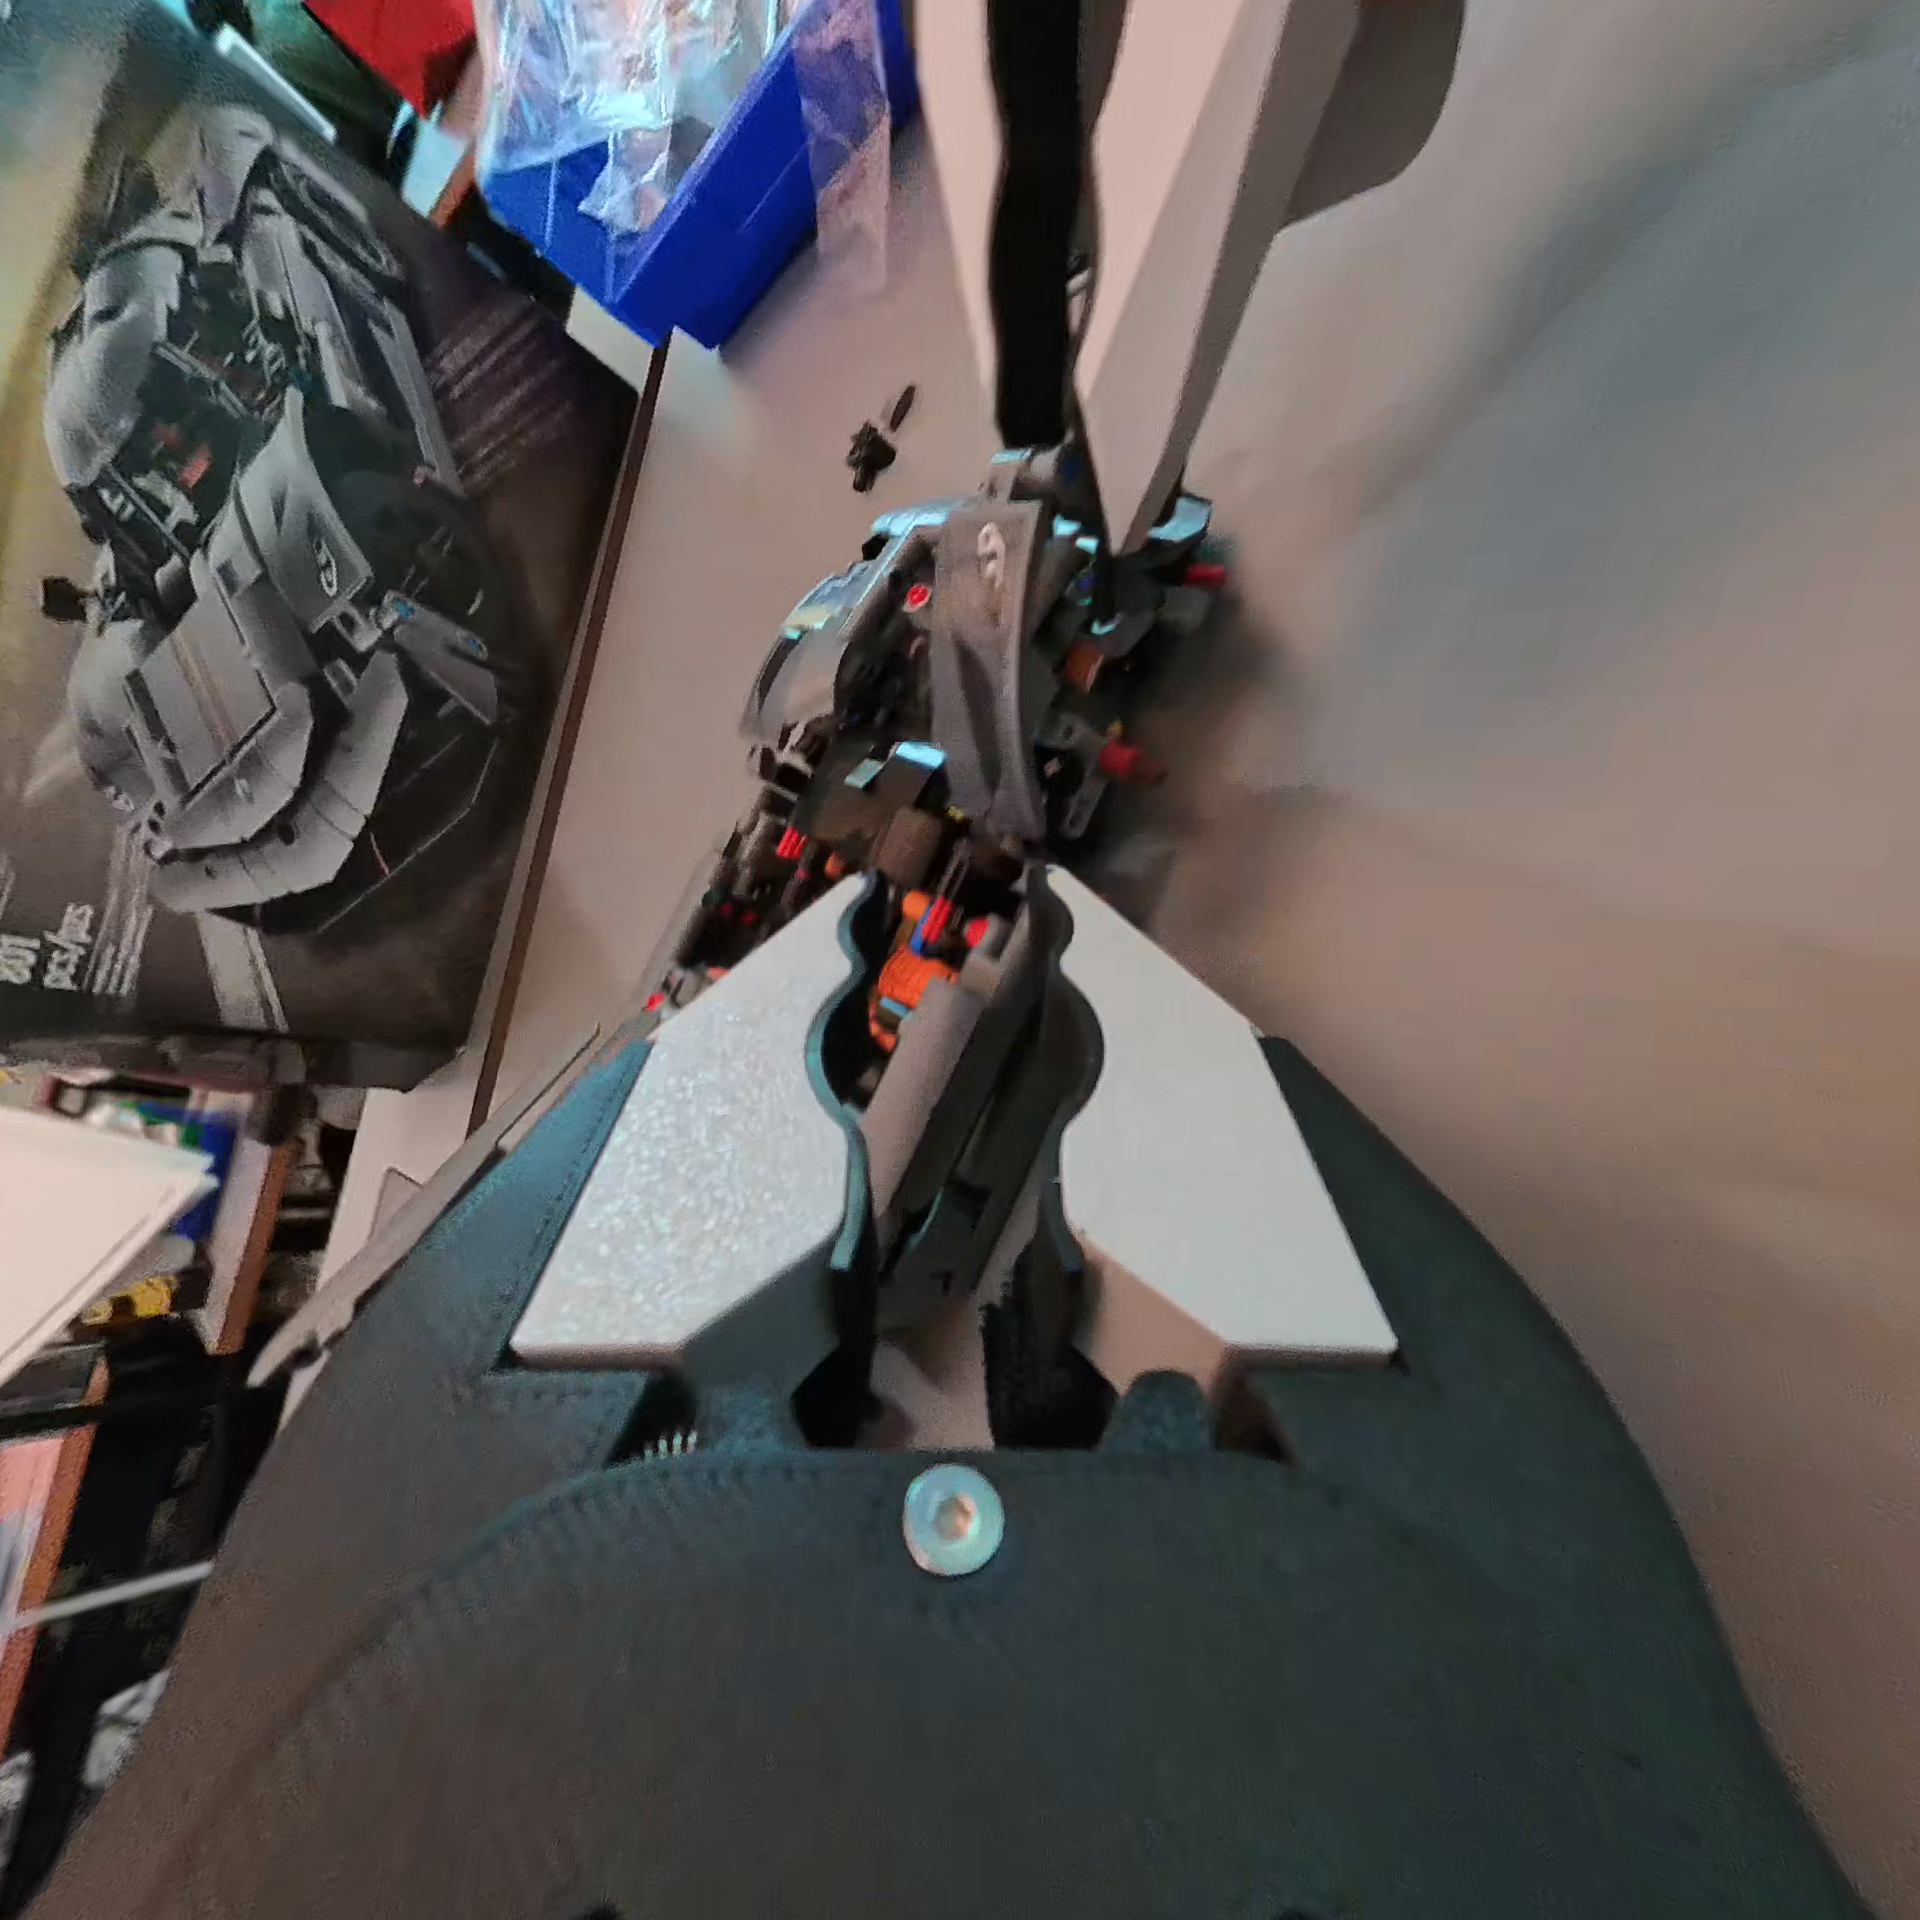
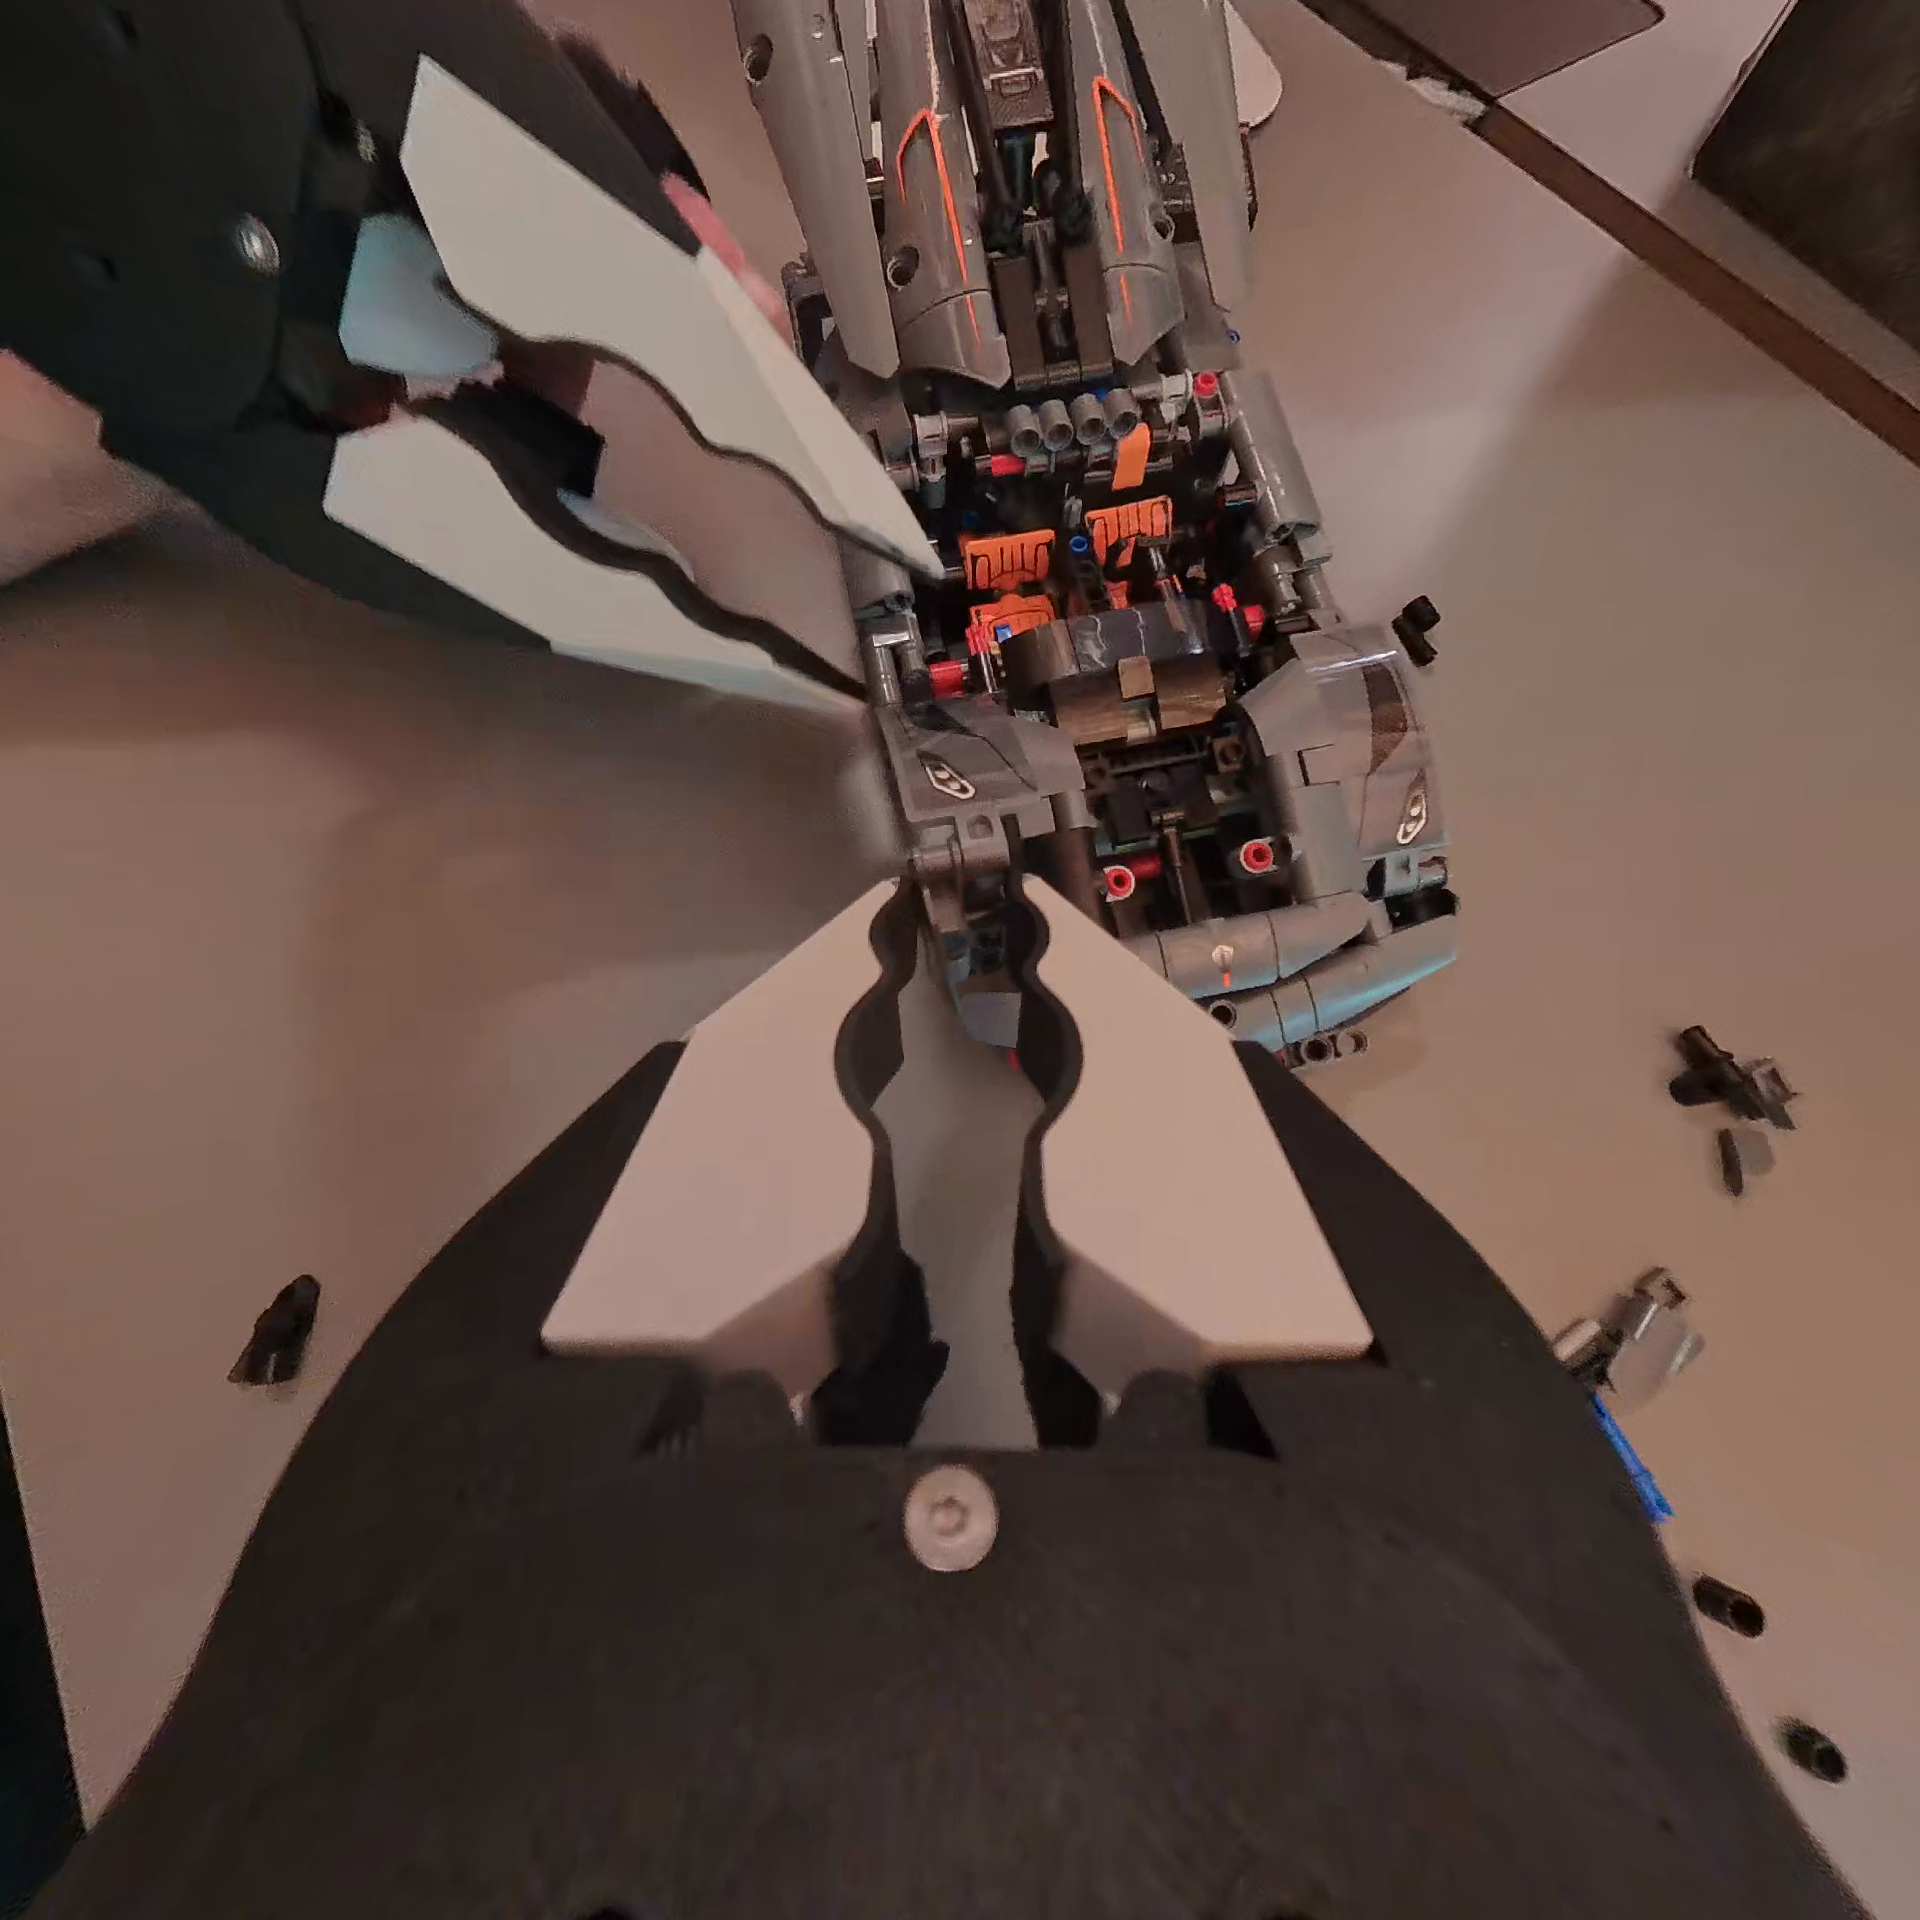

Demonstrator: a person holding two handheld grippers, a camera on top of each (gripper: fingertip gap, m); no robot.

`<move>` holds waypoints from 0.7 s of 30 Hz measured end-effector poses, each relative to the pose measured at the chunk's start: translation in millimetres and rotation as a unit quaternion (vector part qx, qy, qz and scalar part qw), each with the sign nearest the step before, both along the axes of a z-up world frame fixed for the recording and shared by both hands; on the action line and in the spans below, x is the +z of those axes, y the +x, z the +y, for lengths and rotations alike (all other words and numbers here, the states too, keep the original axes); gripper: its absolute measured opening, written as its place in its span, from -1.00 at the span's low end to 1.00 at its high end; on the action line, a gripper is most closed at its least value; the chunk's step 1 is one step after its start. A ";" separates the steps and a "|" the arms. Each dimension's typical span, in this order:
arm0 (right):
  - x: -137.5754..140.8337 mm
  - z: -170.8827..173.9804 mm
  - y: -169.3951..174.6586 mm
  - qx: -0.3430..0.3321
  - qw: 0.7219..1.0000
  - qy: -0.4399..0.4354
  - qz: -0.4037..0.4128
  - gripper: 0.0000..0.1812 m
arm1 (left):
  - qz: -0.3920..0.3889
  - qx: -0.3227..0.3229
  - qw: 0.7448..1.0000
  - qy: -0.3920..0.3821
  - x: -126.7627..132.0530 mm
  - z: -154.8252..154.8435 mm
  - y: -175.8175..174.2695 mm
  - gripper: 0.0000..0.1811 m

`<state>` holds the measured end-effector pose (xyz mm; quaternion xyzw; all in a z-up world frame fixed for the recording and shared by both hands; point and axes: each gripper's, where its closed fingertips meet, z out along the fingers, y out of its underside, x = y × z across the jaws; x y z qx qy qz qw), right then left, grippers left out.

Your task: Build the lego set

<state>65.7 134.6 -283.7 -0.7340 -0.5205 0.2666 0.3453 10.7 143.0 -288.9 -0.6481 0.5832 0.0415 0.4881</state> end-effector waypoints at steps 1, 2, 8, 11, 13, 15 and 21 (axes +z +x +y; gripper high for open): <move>0.1 0.3 -0.2 0.005 1.000 -0.001 -0.001 -0.84 | -0.007 0.006 1.000 -0.007 1.7 1.4 -5.1 -0.71; -1.4 0.7 0.5 0.011 1.000 -0.001 -0.009 -0.84 | -0.011 0.008 1.000 -0.009 2.6 2.1 -8.4 -0.70; -3.6 -6.5 7.0 0.050 0.998 -0.018 -0.044 -0.68 | 0.029 0.009 0.999 -0.025 -15.0 -0.2 -7.7 -0.64; 6.0 4.6 24.3 0.042 0.998 -0.020 -0.037 -0.55 | 0.046 0.009 0.998 -0.030 -22.2 -2.1 -3.1 -0.66; 14.7 28.6 36.7 0.011 1.000 -0.019 -0.013 -0.51 | 0.059 0.016 0.998 -0.027 -25.1 0.3 -3.8 -0.67; 15.7 56.6 45.2 -0.021 0.999 -0.037 0.010 -0.38 | 0.060 0.021 0.997 -0.034 -27.3 2.0 -4.7 -0.67; -5.9 92.8 33.2 0.025 0.994 -0.101 0.037 0.01 | 0.063 0.018 0.997 -0.048 -32.7 1.8 -4.3 -0.68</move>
